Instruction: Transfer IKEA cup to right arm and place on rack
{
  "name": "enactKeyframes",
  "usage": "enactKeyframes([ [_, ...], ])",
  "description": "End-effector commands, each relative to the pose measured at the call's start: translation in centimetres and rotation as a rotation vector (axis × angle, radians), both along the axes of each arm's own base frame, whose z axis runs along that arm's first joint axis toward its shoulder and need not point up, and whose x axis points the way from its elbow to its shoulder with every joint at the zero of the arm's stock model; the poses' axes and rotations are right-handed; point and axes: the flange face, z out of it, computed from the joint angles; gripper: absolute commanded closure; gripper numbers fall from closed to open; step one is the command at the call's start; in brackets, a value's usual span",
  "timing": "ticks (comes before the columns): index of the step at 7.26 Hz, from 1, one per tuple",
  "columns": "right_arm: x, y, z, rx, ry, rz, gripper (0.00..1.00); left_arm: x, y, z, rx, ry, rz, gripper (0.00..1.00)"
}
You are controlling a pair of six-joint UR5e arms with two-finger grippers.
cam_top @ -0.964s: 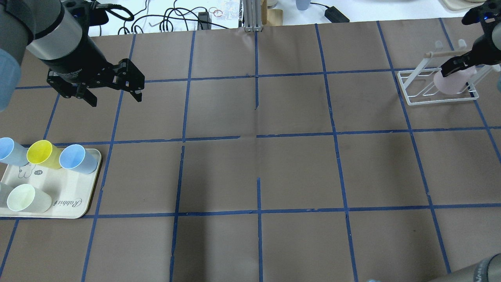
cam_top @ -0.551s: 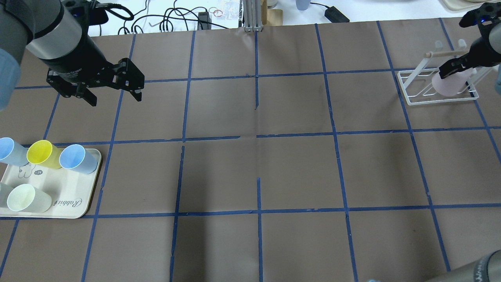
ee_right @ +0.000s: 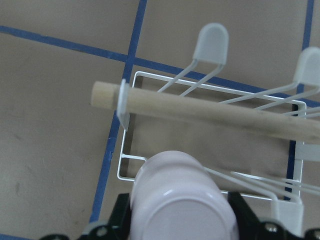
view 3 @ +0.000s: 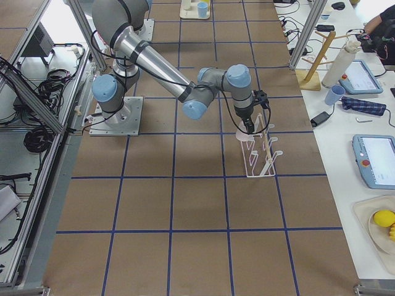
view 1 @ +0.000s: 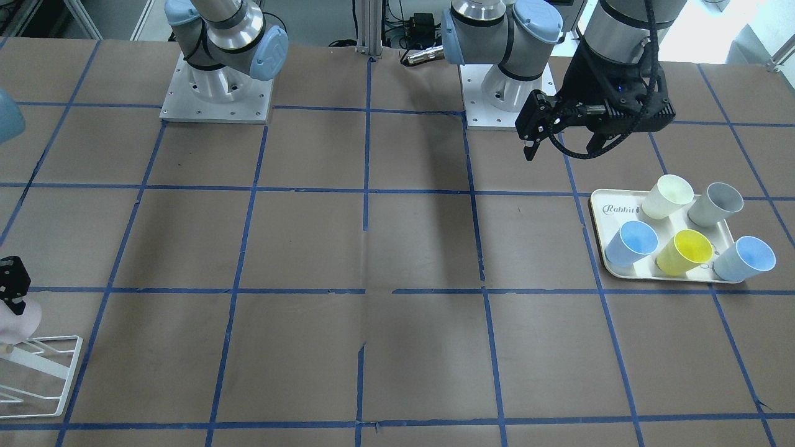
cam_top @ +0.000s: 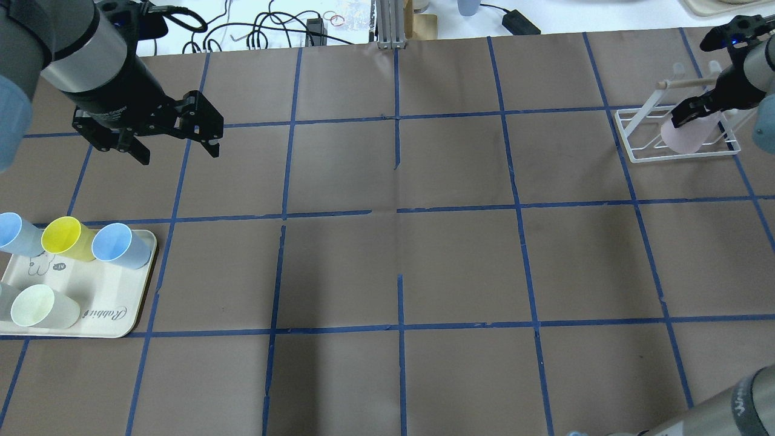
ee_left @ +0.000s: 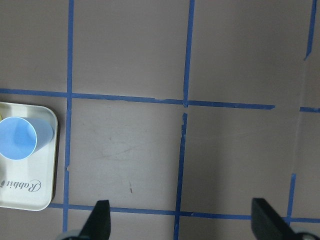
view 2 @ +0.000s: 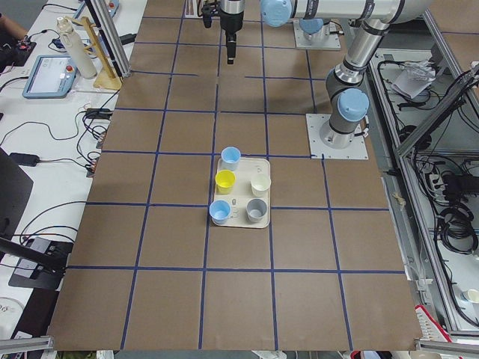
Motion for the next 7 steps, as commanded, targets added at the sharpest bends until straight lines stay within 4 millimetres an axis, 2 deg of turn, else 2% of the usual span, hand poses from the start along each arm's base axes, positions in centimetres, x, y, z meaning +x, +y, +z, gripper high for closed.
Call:
enactKeyframes([
  [1, -0.2, -0.3, -0.3, 0.001, 0.0, -0.001, 0.51, 0.1, -0.1, 0.2, -0.002, 0.0, 0.001, 0.0],
  [2, -0.1, -0.3, -0.2, 0.0, 0.0, -0.002, 0.01, 0.1, 0.0, 0.1, -0.001, 0.0, 0.001, 0.0],
  [5, 0.2, 0.0, 0.6, 0.002, 0.005, -0.007, 0.0, 0.2, -0.2, 0.3, -0.001, -0.001, 0.003, 0.0],
  [6, 0.7, 0.7, 2.0, 0.016, -0.001, -0.008, 0.0, 0.1, 0.0, 0.5, -0.002, -0.001, 0.001, 0.0],
  [7, 1.5, 2.4, 4.8, 0.043, -0.027, -0.068, 0.0, 0.0, 0.1, 0.5, -0.002, -0.001, 0.0, 0.0],
])
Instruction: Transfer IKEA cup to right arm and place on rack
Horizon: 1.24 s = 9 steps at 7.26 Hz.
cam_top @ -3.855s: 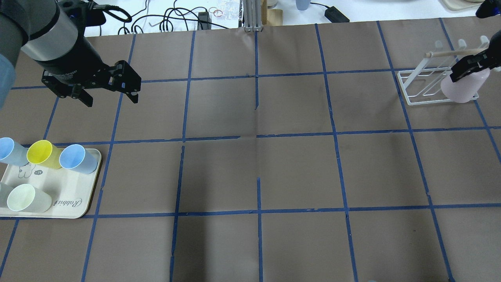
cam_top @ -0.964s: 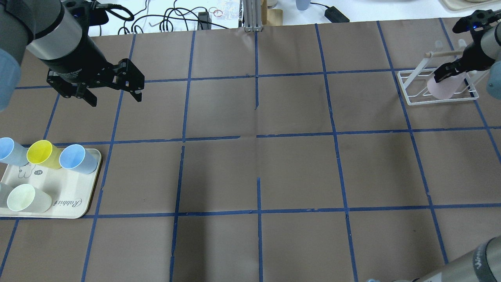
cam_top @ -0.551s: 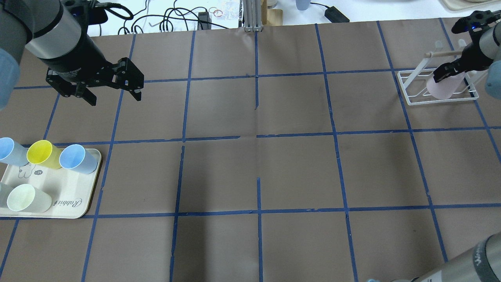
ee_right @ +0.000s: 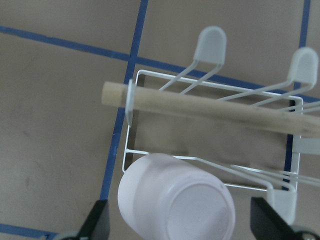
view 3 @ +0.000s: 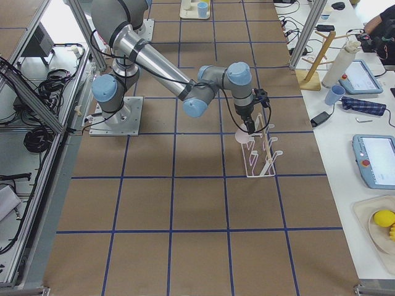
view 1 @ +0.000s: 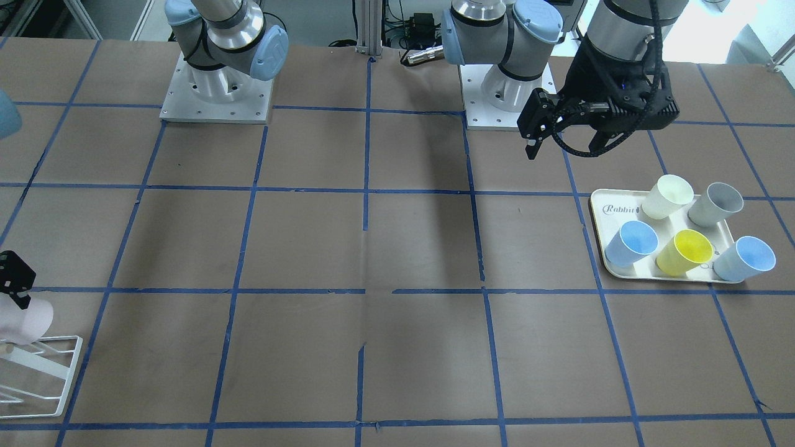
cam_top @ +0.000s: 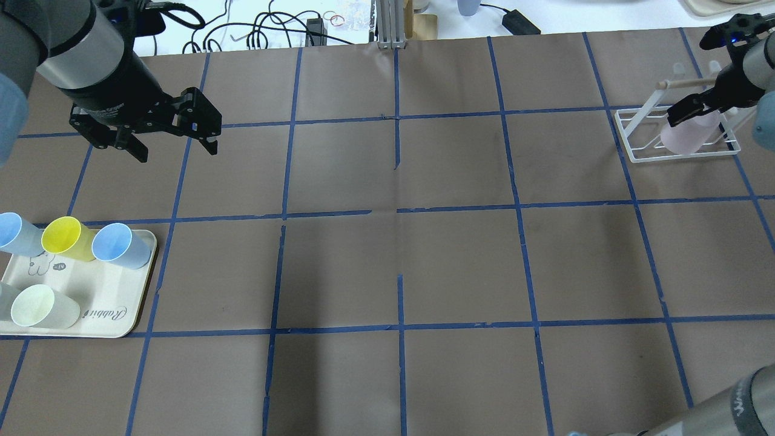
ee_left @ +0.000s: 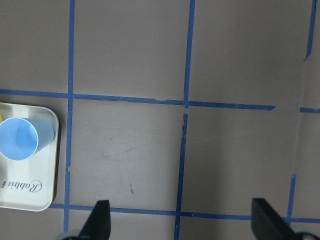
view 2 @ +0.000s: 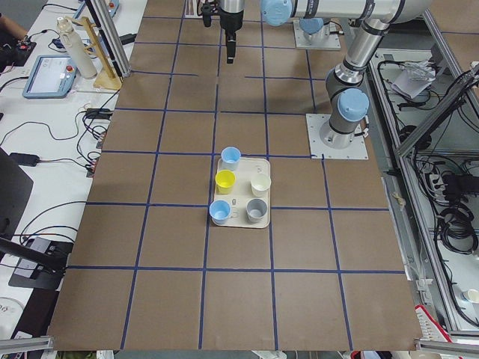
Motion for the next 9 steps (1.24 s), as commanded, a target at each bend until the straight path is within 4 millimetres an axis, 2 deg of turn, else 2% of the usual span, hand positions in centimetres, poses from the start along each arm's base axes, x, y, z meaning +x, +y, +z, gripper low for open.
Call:
enactKeyframes([
  [1, 2.4, 3.9, 6.1, 0.055, -0.046, -0.098, 0.0, -0.1, 0.1, 0.1, -0.002, 0.0, 0.0, 0.0],
  [2, 4.6, 7.2, 9.7, 0.109, -0.077, -0.114, 0.0, -0.3, 0.3, 0.3, -0.005, 0.001, -0.005, 0.0],
  [3, 7.7, 9.6, 12.5, 0.12, -0.099, -0.167, 0.0, -0.5, 0.5, 0.3, -0.003, 0.001, -0.008, 0.0],
  [4, 11.3, 10.9, 13.6, 0.155, -0.116, -0.164, 0.0, -0.8, 0.7, 0.5, -0.007, 0.001, -0.012, 0.0],
  [8, 26.6, 13.8, 15.1, 0.204, -0.117, -0.184, 0.0, -0.7, 0.5, 0.3, -0.002, -0.002, -0.014, 0.0],
  [9, 29.4, 14.7, 15.3, 0.208, -0.122, -0.188, 0.0, -0.7, 0.5, 0.4, -0.003, -0.002, -0.012, 0.0],
])
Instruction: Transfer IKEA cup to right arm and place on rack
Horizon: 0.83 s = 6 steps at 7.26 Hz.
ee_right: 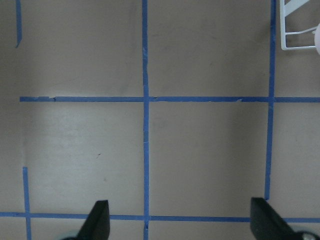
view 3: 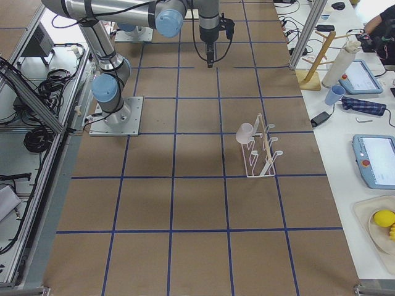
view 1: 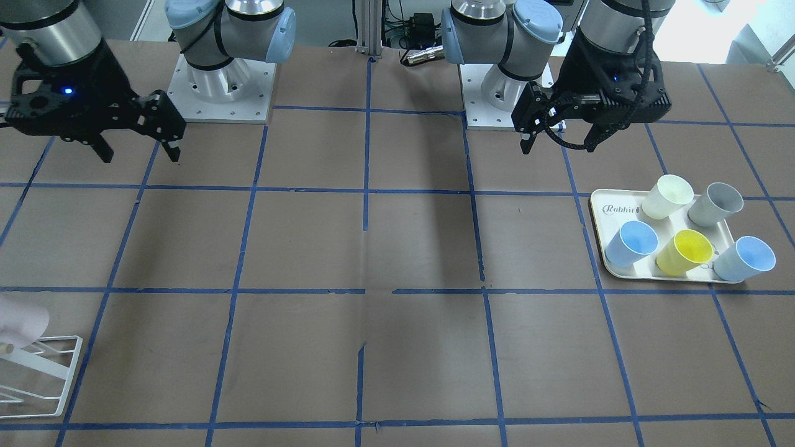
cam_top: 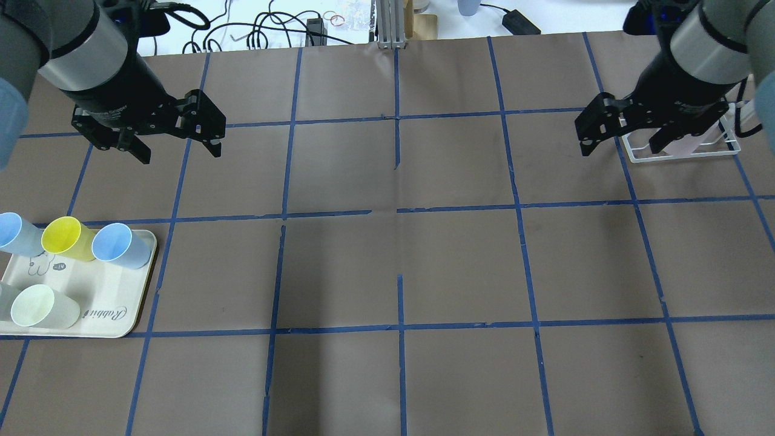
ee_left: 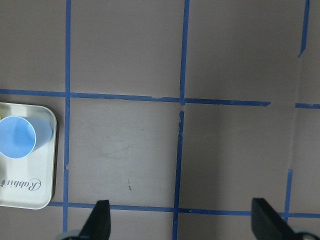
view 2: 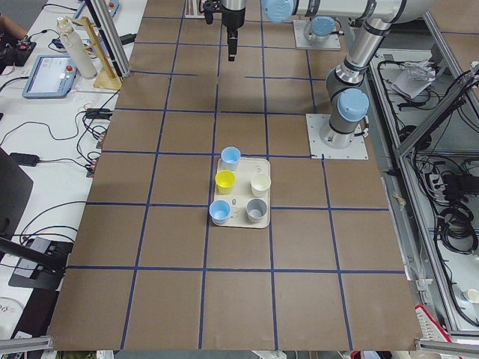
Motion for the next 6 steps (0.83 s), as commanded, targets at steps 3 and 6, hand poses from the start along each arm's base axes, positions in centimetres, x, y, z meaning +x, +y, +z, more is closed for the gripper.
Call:
enactKeyframes([
  [3, 4.1, 3.2, 0.9, 0.064, 0.002, -0.005, 0.0, 0.1, -0.3, -0.1, 0.001, 0.0, 0.001, 0.0],
  [6, 1.7, 2.6, 1.8, 0.073, -0.003, -0.06, 0.0, 0.2, -0.3, -0.2, 0.003, 0.0, 0.003, 0.0],
])
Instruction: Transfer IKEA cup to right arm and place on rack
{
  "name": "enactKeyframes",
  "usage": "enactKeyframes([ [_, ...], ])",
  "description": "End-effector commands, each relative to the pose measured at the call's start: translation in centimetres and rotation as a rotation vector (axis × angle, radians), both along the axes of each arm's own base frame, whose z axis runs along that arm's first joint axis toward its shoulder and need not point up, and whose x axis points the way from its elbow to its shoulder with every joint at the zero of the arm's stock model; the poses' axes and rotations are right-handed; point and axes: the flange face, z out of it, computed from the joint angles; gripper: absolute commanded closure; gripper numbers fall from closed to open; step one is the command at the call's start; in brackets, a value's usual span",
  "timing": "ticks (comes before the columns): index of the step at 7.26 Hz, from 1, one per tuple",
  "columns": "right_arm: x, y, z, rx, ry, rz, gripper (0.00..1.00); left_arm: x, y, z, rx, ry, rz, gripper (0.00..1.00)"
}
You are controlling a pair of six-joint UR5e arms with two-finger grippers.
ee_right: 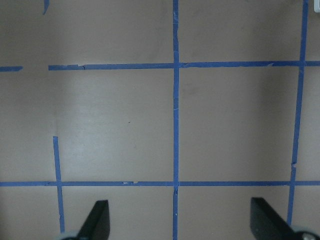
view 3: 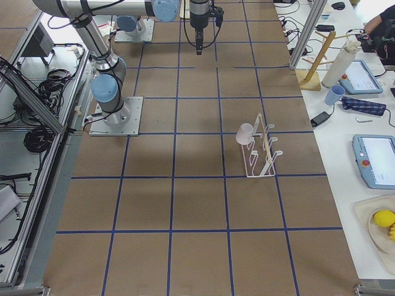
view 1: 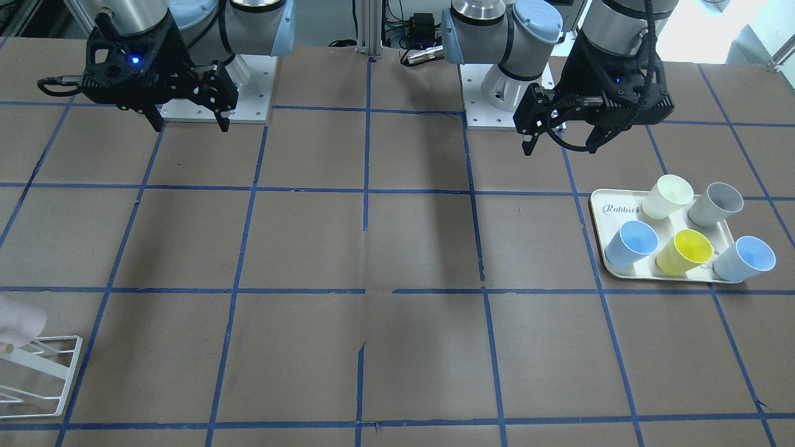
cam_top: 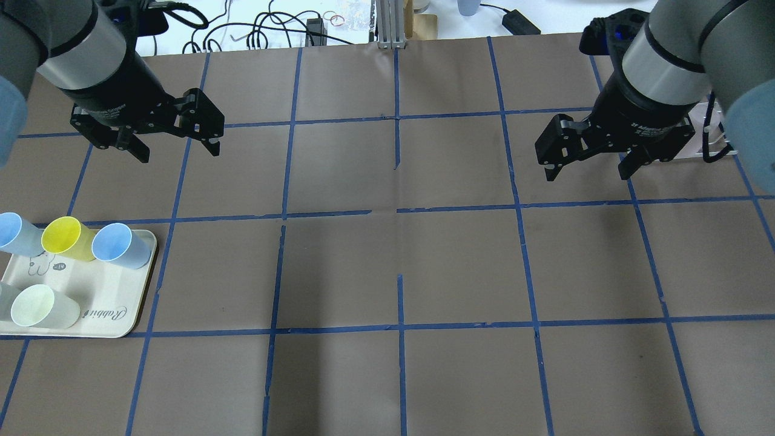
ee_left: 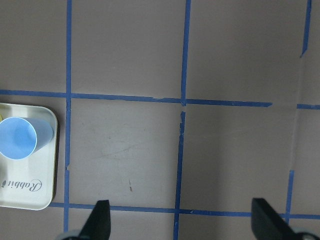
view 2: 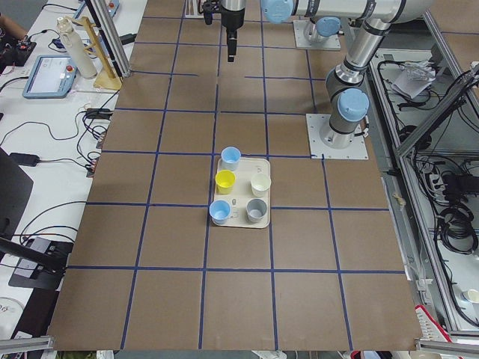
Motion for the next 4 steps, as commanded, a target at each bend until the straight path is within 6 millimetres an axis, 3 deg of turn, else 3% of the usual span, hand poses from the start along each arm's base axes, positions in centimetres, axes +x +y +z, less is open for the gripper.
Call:
enactKeyframes([
  [1, -1.18, -0.01, 0.52, 0.011, 0.001, -0.027, 0.0, 0.01, 0.02, -0.01, 0.0, 0.0, 0.0, 0.0],
  [4, -0.87, 0.16, 0.51, 0.011, -0.01, -0.023, 0.0, 0.01, 0.02, -0.01, 0.0, 0.0, 0.0, 0.0],
])
